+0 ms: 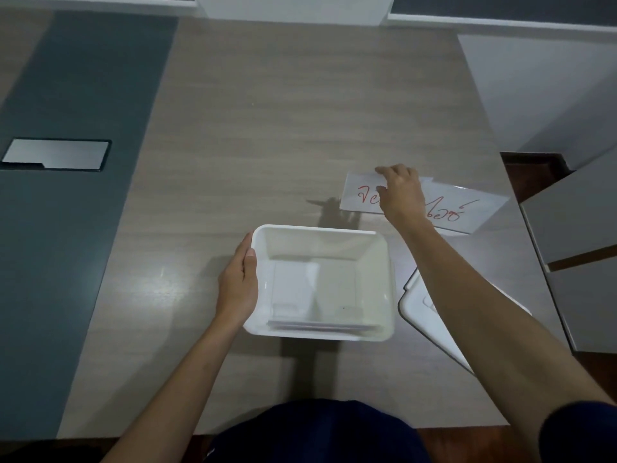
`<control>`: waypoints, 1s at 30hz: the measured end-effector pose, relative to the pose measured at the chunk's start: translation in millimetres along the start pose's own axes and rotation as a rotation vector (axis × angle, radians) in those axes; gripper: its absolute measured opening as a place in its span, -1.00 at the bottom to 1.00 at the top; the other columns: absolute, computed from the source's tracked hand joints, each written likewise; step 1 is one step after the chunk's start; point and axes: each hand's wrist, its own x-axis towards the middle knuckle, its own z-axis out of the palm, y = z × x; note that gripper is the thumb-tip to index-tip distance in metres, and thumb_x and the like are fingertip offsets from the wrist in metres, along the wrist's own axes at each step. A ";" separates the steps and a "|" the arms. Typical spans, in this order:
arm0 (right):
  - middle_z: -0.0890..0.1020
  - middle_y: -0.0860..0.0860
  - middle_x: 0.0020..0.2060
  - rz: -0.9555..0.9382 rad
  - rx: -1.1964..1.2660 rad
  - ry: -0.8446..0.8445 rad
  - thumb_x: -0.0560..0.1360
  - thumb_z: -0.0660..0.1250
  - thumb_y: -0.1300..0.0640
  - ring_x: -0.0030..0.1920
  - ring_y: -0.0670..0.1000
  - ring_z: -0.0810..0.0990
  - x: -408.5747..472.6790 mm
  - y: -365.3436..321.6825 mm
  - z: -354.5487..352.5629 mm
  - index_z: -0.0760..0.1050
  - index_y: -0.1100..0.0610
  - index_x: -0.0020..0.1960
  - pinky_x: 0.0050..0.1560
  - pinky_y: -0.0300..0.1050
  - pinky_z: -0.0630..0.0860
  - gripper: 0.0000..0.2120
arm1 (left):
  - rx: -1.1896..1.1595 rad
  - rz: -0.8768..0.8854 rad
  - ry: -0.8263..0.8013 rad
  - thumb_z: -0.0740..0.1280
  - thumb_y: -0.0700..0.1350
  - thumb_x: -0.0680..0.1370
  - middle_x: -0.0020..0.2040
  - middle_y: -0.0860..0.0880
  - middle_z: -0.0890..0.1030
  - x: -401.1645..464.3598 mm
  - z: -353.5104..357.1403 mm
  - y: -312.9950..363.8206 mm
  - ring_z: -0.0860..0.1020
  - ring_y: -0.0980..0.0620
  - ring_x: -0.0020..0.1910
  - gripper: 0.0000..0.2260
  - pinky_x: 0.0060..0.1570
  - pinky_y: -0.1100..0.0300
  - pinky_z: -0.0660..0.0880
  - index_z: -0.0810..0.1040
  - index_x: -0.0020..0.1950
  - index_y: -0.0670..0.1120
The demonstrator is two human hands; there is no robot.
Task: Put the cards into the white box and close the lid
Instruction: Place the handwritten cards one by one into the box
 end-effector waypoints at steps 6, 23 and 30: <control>0.66 0.14 -0.08 -0.085 0.052 0.040 0.45 0.43 0.31 -0.02 0.18 0.54 -4.8 -4.8 -0.3 0.65 0.19 0.02 -0.06 -0.04 0.43 -0.84 | -0.029 0.011 -0.009 0.03 -0.02 0.67 0.30 0.25 0.45 8.1 5.1 2.6 0.40 0.23 0.29 -0.63 0.27 0.32 0.27 0.35 0.46 0.17; 0.64 0.05 -0.09 -0.317 0.511 0.417 0.52 0.41 0.24 -0.11 -0.13 0.57 -81.5 -81.5 -126.2 0.65 0.20 0.06 -0.01 -0.29 0.51 -0.87 | -0.055 0.036 -0.012 0.04 -0.02 0.66 0.39 0.09 0.50 13.6 7.5 2.7 0.45 0.09 0.35 -0.63 0.39 0.15 0.34 0.37 0.46 0.14; 0.67 0.08 -0.13 -0.398 0.459 0.233 0.47 0.45 0.28 -0.16 -0.05 0.59 -124.9 -85.7 -98.8 0.68 0.21 0.04 -0.10 -0.37 0.49 -0.85 | -0.059 0.035 -0.026 0.03 -0.01 0.67 0.35 0.05 0.53 16.4 8.5 0.6 0.47 0.10 0.25 -0.63 0.22 0.25 0.34 0.37 0.45 0.16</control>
